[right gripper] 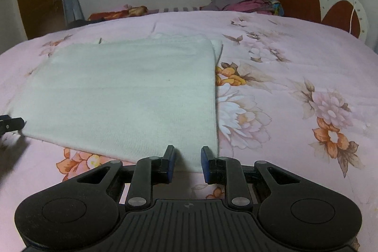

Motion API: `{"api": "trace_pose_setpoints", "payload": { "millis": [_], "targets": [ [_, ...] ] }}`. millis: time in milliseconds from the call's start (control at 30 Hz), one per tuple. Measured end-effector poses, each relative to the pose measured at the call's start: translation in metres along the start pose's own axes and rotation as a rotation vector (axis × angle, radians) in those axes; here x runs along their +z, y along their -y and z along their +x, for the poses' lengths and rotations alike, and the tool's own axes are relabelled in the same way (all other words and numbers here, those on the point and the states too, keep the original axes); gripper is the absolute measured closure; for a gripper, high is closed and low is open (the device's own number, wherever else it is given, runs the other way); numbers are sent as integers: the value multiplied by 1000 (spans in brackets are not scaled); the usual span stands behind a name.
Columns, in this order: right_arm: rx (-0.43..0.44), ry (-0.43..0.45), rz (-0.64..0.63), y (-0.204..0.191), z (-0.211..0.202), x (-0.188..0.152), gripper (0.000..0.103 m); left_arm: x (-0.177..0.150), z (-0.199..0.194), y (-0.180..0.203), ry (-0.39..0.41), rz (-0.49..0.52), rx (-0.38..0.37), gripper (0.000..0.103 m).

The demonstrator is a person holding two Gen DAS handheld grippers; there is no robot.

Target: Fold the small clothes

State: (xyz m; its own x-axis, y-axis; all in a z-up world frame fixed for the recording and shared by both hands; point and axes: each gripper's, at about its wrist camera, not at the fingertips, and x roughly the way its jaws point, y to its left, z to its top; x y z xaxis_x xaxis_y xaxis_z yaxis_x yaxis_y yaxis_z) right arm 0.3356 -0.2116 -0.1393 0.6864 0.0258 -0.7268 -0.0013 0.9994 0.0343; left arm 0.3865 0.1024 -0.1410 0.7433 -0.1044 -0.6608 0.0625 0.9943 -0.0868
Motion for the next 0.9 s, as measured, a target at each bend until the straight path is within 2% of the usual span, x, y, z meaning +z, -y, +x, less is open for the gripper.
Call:
{"api": "trace_pose_setpoints", "payload": {
  "millis": [333, 400, 433, 500, 567, 667, 700, 767, 900],
  "targets": [
    [21, -3, -17, 5, 1, -3, 81, 3, -3, -5, -7, -22, -14, 42],
    [31, 11, -7, 6, -4, 0, 81, 7, -8, -4, 18, -11, -13, 27],
    [40, 35, -1, 7, -8, 2, 81, 9, -11, -2, 36, 0, -1, 26],
    [54, 72, 11, 9, -13, 8, 81, 13, -10, -2, 39, -4, -19, 26],
    [83, 73, 44, 13, -11, 16, 81, 13, -8, -5, 31, -32, -19, 26],
    [86, 80, 8, 6, -7, 22, 81, 4, 0, -8, -3, -35, -20, 26],
    [81, 63, -19, 3, -3, 19, 81, -1, 4, -7, -12, -7, -11, 26],
    [14, -6, -87, -1, 11, 9, 81, -6, 2, -6, 2, 30, -7, 26],
    [27, 29, -59, 4, -2, 8, 81, -1, -8, -8, -12, -1, 5, 27]
  ]
}}
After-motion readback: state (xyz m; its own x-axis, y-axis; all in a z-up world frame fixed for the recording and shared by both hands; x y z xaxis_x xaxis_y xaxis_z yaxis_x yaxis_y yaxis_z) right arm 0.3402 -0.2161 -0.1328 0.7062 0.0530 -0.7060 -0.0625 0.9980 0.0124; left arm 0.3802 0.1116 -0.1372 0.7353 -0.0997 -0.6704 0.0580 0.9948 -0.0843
